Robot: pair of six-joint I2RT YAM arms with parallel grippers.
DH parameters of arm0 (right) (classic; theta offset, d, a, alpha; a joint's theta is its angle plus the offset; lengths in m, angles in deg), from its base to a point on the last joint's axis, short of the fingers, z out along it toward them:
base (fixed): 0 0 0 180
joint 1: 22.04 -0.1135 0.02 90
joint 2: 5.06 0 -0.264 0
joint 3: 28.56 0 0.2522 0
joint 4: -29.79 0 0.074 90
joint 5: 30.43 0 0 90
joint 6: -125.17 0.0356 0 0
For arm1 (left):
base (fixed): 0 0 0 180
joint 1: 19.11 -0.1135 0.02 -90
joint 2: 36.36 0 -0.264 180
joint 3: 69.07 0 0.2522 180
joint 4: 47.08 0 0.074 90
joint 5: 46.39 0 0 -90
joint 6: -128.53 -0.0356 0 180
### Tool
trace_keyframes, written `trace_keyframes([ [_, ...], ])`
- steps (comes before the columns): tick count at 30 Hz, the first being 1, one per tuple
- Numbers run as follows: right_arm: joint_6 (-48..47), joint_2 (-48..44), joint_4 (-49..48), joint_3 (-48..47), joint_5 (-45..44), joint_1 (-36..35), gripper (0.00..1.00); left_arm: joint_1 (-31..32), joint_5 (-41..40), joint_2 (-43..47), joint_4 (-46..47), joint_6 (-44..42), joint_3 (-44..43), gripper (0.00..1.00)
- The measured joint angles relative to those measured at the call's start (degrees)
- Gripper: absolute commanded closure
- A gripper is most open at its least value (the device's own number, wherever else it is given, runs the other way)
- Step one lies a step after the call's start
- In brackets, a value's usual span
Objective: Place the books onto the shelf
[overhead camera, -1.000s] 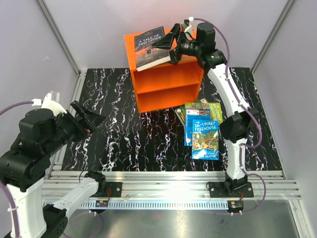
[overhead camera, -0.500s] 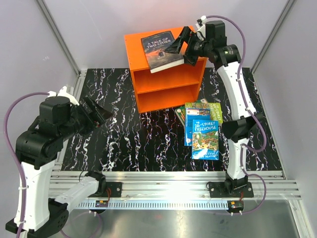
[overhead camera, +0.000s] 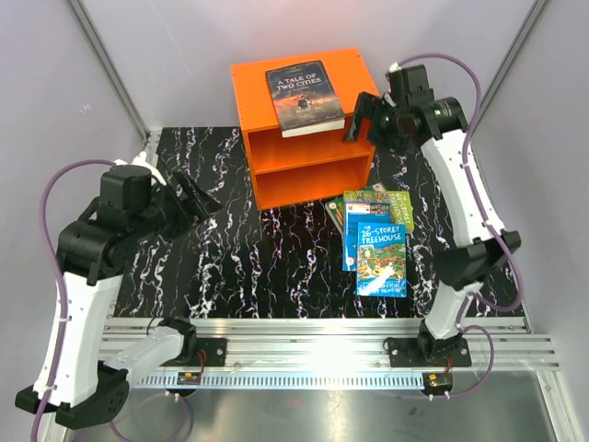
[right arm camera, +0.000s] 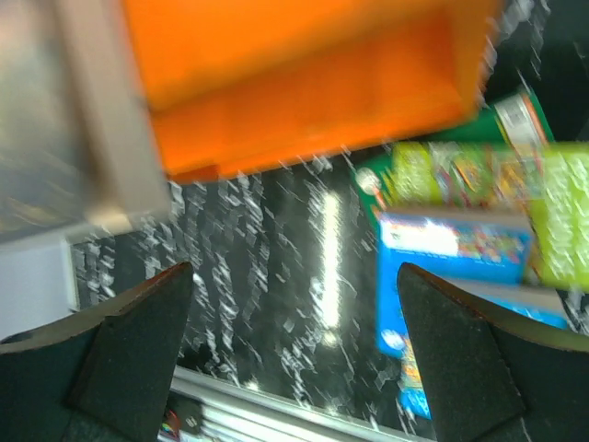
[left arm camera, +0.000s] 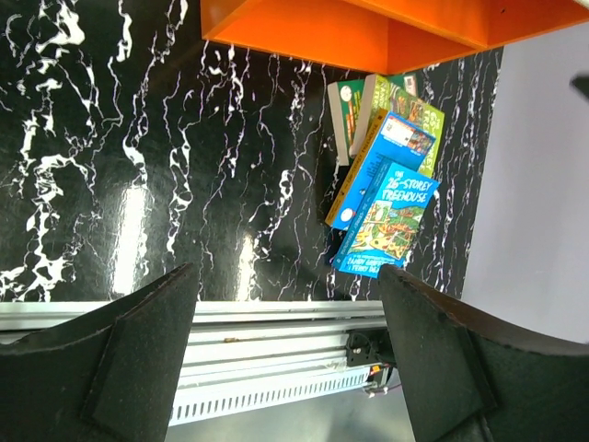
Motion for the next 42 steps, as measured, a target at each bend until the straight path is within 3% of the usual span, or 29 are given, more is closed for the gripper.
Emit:
trace_keyframes([
  [5,-0.31,-13.62,-1.44,25.14,-4.42,0.39,0.00,1.20,1.49,1.11,3.58,0.11,7.54,0.19],
  [10,2.25,-24.35,-3.74,41.27,-6.88,0.94,0.00,4.98,2.23,1.25,7.17,1.14,14.99,0.19],
  [16,7.06,-33.81,-6.01,59.32,-7.91,4.96,0.00,12.15,1.99,-3.04,11.61,2.08,15.52,0.20],
  [22,11.30,-36.96,-10.38,77.44,-4.31,11.23,0.00,17.68,1.92,-8.11,14.78,3.06,15.52,0.20],
  [28,13.07,-37.86,-17.11,85.59,-1.36,14.10,0.00,17.94,1.79,-7.96,15.04,3.06,15.52,0.20],
  [42,10.67,-29.44,-32.61,89.15,2.54,17.70,0.00,18.01,0.04,-3.45,10.84,3.72,16.28,0.21],
])
